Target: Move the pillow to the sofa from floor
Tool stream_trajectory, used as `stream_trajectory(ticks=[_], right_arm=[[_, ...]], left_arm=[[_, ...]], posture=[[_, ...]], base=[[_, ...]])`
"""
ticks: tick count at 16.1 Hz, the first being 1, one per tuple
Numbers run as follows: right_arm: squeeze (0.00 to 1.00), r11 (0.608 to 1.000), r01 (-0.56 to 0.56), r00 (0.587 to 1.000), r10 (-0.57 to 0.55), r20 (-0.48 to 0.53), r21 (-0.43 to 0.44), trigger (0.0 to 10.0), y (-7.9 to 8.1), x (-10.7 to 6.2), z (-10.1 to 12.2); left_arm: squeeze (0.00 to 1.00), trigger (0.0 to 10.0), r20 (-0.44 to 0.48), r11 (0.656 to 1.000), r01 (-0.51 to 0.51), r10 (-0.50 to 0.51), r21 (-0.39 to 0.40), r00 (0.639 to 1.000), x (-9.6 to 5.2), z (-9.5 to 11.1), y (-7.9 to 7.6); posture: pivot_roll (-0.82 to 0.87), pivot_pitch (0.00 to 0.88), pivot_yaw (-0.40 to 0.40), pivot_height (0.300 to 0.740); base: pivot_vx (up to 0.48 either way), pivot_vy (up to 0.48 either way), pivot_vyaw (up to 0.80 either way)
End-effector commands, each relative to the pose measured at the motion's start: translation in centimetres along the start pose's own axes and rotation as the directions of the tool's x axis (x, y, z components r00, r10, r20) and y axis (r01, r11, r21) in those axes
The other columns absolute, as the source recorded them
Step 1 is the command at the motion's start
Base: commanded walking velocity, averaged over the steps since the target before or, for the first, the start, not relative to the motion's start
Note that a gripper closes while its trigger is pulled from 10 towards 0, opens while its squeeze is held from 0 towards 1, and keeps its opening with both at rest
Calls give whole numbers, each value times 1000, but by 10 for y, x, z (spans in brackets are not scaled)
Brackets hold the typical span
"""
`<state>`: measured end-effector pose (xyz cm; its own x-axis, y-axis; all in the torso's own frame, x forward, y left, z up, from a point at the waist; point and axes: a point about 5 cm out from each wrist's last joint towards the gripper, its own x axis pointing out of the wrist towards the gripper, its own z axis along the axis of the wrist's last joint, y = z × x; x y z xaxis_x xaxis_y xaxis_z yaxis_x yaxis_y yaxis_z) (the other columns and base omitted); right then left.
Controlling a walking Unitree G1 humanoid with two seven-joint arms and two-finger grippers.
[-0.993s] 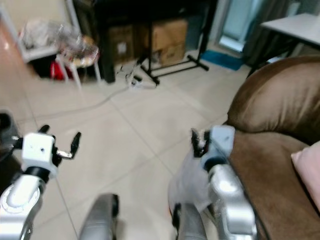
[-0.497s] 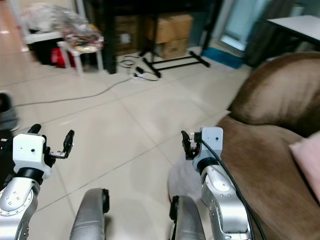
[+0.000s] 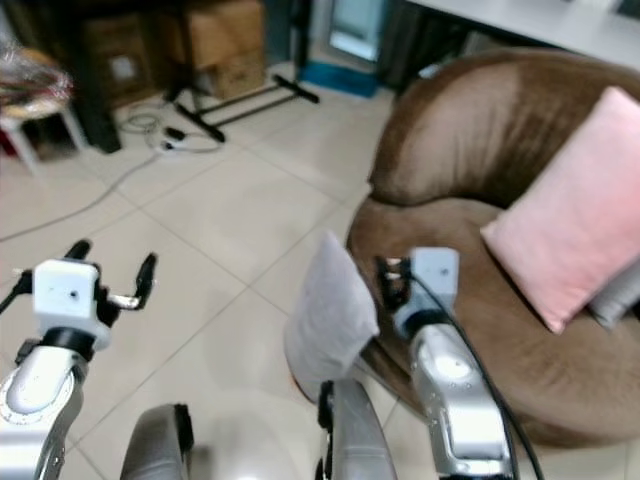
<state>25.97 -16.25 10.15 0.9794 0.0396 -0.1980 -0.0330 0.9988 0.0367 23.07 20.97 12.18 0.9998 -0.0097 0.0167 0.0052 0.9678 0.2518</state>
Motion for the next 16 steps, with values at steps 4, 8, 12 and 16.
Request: stream_trajectory(ticks=[4, 8, 12, 16], right_arm=[[0, 1000, -20, 1000, 20, 9, -10, 10000, 3, 4, 1], [0, 1000, -15, 1000, 15, -6, -6, 10000, 1, 3, -1], [0, 1000, -3, 1000, 3, 5, -12, 10000, -1, 4, -2], [0, 989, -125, 992, 124, -21, -76, 10000, 10, 2, -4]], left_arm=[[0, 10000, -4, 1000, 0, 0, 1, 1000, -3, -2, 2], [0, 10000, 4, 1000, 11, -11, -7, 1000, 0, -2, 1], [0, 10000, 9, 1000, 19, -19, -4, 1000, 0, -1, -1], [0, 10000, 10, 1000, 15, -15, 2, 1000, 0, -1, 0]], posture=[[-12, 0, -68, 570], [-13, 0, -65, 570], [-14, 0, -64, 570], [-9, 0, -64, 570]], base=[[0, 0, 0], [137, 0, -394], [275, 0, -400], [271, 0, 0]])
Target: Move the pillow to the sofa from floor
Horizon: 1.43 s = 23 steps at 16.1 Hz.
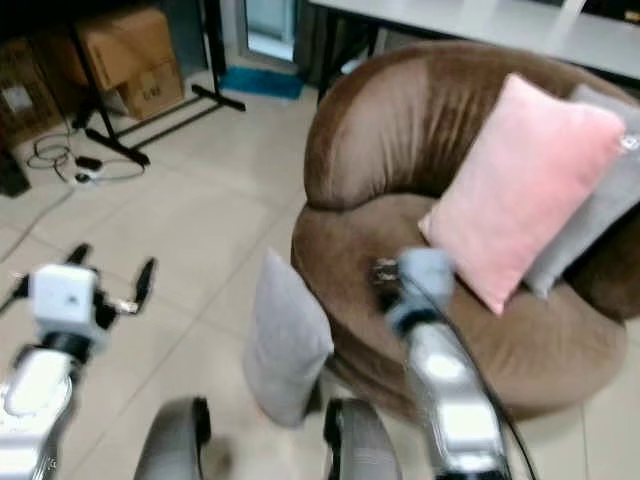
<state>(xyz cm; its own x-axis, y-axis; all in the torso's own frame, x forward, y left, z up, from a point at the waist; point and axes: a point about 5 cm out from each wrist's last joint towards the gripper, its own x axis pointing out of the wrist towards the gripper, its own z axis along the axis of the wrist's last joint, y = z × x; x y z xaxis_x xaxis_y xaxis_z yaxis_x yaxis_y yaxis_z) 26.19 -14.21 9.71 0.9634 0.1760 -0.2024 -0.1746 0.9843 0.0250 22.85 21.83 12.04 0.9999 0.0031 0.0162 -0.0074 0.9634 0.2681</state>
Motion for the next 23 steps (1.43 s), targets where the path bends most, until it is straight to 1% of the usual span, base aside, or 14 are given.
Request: stream_trajectory(ticks=[1, 2, 3, 5, 6, 7, 9, 12, 14, 16, 18, 20, 21, 23], right_arm=[[0, 998, -17, 1000, 16, -12, -64, 10000, -7, -3, 0], [0, 994, -86, 996, 84, -25, -72, 10000, -1, -4, -3], [0, 989, -117, 992, 114, -45, -89, 10000, -3, -5, -6], [0, 992, -78, 996, 74, -44, -101, 10000, -11, -4, -6], [0, 995, -63, 997, 60, -43, -71, 10000, -13, -3, -7], [0, 997, -43, 998, 40, -44, -60, 10000, -17, -3, -7], [0, 995, -65, 997, 62, -49, -76, 10000, -14, -5, -9], [0, 995, -71, 997, 67, -49, -77, 10000, -13, -6, -10], [0, 998, -35, 998, 33, -48, -48, 10000, -17, -6, -13], [0, 1000, 10, 999, -9, -50, 15, 10000, -22, -4, -17], [0, 997, 31, 997, -27, -65, 65, 10000, -23, -2, -22], [0, 997, 17, 997, -11, -79, 71, 10000, -20, 1, -27], [0, 997, -23, 995, 30, -98, 68, 10000, -13, 8, -32], [0, 997, -55, 993, 60, -105, 55, 10000, -7, 16, -32]], left_arm=[[0, 10000, 14, 1000, 28, -28, -15, 1000, 2, 3, -7], [0, 10000, 14, 1000, 28, -28, -14, 1000, 1, 2, -8], [0, 10000, 10, 999, 30, -29, -11, 1000, 1, 1, -8], [0, 10000, 7, 1000, 30, -29, -10, 1000, 0, 0, -8], [0, 10000, 6, 1000, 29, -29, -10, 1000, 0, 0, -8], [0, 10000, 5, 1000, 28, -28, -8, 1000, 0, 0, -8], [0, 10000, 2, 1000, 27, -27, -3, 1000, 0, -1, -8], [0, 10000, -7, 1000, 15, -14, 19, 1000, 0, -3, -8], [0, 10000, -15, 1000, 15, -15, 22, 1000, 0, -5, -9], [0, 10000, -20, 999, 26, -25, 21, 999, 1, -6, -10], [0, 10000, -29, 999, 47, -46, 26, 999, 4, -8, -11], [0, 10000, -37, 997, 71, -69, 32, 997, 7, -10, -12], [0, 10000, -47, 993, 112, -110, 41, 993, 10, -11, -14], [0, 10000, -40, 988, 145, -144, 44, 989, 10, -8, -16]], posture=[[-9, 0, -64, 570], [-8, 0, -64, 570], [-7, 0, -66, 570], [-7, 0, -66, 570], [-7, 0, -66, 570], [-8, 0, -68, 570], [-10, 0, -69, 570], [-13, 0, -67, 570], [-13, 0, -67, 570], [-19, 0, -63, 550], [-20, 0, -58, 535], [-19, 0, -56, 520], [-17, 0, -48, 505], [-14, 0, -40, 485]], base=[[244, 0, 800], [244, 0, 800], [0, 0, 800], [0, 0, 800], [0, 0, 0], [0, 0, 0], [0, 0, 0], [0, 0, 0], [0, 0, 0], [0, 0, 0], [0, 0, 0], [0, 0, 0], [0, 0, 0], [0, 0, 0]])
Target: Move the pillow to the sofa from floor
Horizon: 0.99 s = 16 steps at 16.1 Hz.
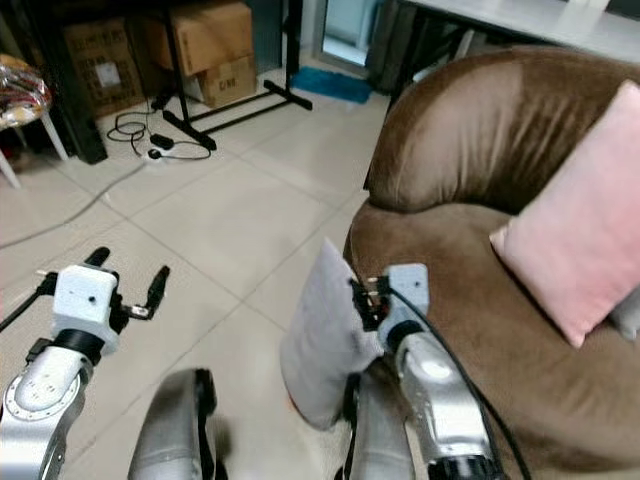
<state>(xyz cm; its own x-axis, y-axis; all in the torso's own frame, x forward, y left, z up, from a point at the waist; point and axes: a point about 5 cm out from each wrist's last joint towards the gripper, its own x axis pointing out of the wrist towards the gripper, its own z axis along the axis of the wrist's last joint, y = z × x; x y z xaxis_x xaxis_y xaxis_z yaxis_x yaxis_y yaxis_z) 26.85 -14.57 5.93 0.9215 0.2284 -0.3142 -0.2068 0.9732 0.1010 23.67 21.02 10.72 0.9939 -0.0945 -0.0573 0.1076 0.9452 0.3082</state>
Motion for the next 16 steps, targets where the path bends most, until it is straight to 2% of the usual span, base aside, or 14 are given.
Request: stream_trajectory(ticks=[1, 2, 3, 4, 7, 9, 11, 12, 13, 15, 16], right_arm=[[0, 1000, -20, 1000, 20, 4, -21, 10000, 1, 7, 3], [0, 998, -56, 998, 56, 3, -28, 10000, 5, 13, 3], [686, 997, -75, 997, 75, 0, -25, 10000, 8, 16, 1], [1000, 997, -67, 998, 67, -8, -24, 10000, 7, 19, -1], [1000, 1000, 10, 999, -12, -48, -29, 10000, 4, 40, -4], [1000, 992, 83, 990, -93, -104, -96, 10000, -5, 50, -8], [1000, 982, 107, 975, -134, -179, -154, 10000, -5, 56, -15], [8, 986, 81, 964, -115, -240, -146, 10000, -1, 58, -22], [0, 984, 63, 954, -108, -280, -166, 10000, 2, 59, -28], [0, 974, 103, 946, -159, -283, -204, 10000, 0, 60, -30], [0, 971, 121, 942, -178, -284, -205, 6510, -2, 60, -31]], left_arm=[[0, 10000, 13, 998, 62, -62, 4, 998, 2, 6, -8], [0, 10000, 12, 996, 94, -94, 2, 995, 2, 6, -10], [0, 10000, 7, 993, 119, -119, 4, 993, 0, 5, -12], [0, 10000, 2, 990, 139, -139, 5, 990, -1, 4, -14], [0, 10000, 8, 953, 304, -304, 11, 953, -11, 12, -25], [0, 10000, 20, 914, 405, -405, 29, 914, -13, 24, -28], [0, 10000, 25, 887, 461, -461, 25, 887, -17, 29, -27], [0, 10000, 19, 879, 477, -477, 20, 879, -18, 28, -27], [0, 10000, 3, 875, 484, -484, 16, 875, -19, 26, -28], [0, 10000, -8, 876, 483, -483, 17, 876, -19, 25, -30], [0, 10000, -7, 872, 489, -489, 9, 872, -20, 26, -31]], posture=[[-16, 0, -38, 475], [-17, 12, -37, 470], [-24, 33, -32, 470], [-28, 44, -29, 470], [25, 132, -52, 470], [43, 182, -39, 470], [26, 204, -24, 470], [20, 212, -19, 470], [17, 226, -20, 470], [21, 223, -28, 470], [23, 225, -34, 470]], base=[[0, 0, 0], [0, 0, 0], [0, 0, 0], [0, 0, 0], [0, 0, 0], [0, 0, 0], [0, 0, 0], [0, 0, 0], [0, 0, 0], [0, 0, 0], [0, 0, 0]])
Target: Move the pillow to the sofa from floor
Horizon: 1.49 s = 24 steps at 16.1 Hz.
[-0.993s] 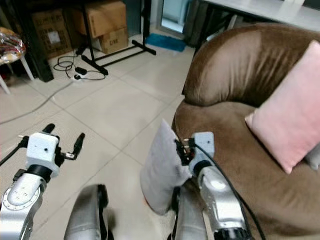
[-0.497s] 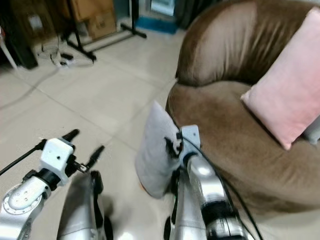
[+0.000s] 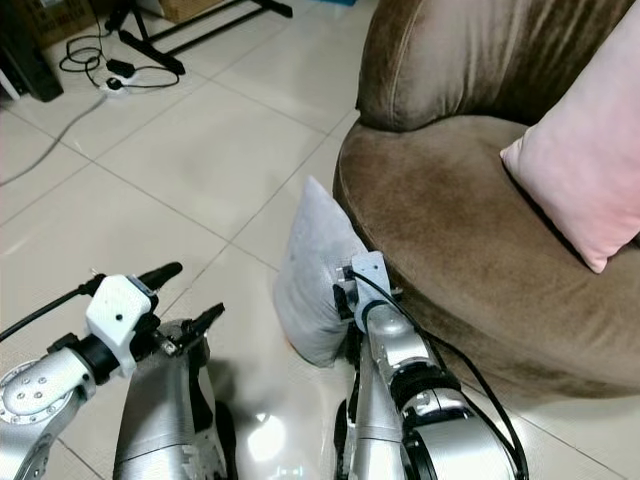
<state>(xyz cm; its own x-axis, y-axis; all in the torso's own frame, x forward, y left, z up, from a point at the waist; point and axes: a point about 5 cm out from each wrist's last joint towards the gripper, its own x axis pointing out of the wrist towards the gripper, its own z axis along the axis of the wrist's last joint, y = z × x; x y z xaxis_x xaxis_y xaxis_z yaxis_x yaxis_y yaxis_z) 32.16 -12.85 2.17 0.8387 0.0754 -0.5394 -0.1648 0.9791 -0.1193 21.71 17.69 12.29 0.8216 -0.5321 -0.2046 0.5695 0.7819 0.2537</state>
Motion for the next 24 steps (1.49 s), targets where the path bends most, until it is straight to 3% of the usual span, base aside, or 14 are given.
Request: stream_trajectory(ticks=[1, 2, 6, 16, 22, 24], right_arm=[[0, 1000, 22, 998, -22, -54, -5, 3961, -2, -1, -14], [0, 1000, 18, 999, -18, -51, 16, 0, -1, -1, -15], [0, 999, -26, 1000, 26, -12, 19, 0, 5, 1, -9], [0, 999, -49, 999, 48, 3, 15, 0, 8, 2, -6], [0, 998, -66, 998, 65, 6, 17, 0, 14, 3, -3], [0, 997, -81, 997, 81, 3, 15, 0, 19, 2, -6]], left_arm=[[0, 10000, 1, 1000, 22, -22, -9, 1000, -2, 2, -5], [0, 10000, -1, 998, 50, -50, -25, 999, -3, 2, -9], [0, 10000, -10, 996, 74, -75, -47, 997, -8, 2, -12], [0, 10000, -24, 995, 89, -91, -49, 996, 0, 0, -10], [0, 10000, -24, 997, 71, -72, -36, 997, 13, -5, -3], [0, 10000, -33, 998, 53, -54, -32, 998, 16, -10, -3]], posture=[[23, 226, -35, 470], [24, 224, -43, 470], [27, 213, -46, 470], [19, 178, -28, 470], [18, 101, -21, 470], [29, 30, -29, 470]], base=[[0, 0, 0], [0, 0, 0], [0, 0, 0], [0, 0, 0], [0, 0, 0], [0, 0, 0]])
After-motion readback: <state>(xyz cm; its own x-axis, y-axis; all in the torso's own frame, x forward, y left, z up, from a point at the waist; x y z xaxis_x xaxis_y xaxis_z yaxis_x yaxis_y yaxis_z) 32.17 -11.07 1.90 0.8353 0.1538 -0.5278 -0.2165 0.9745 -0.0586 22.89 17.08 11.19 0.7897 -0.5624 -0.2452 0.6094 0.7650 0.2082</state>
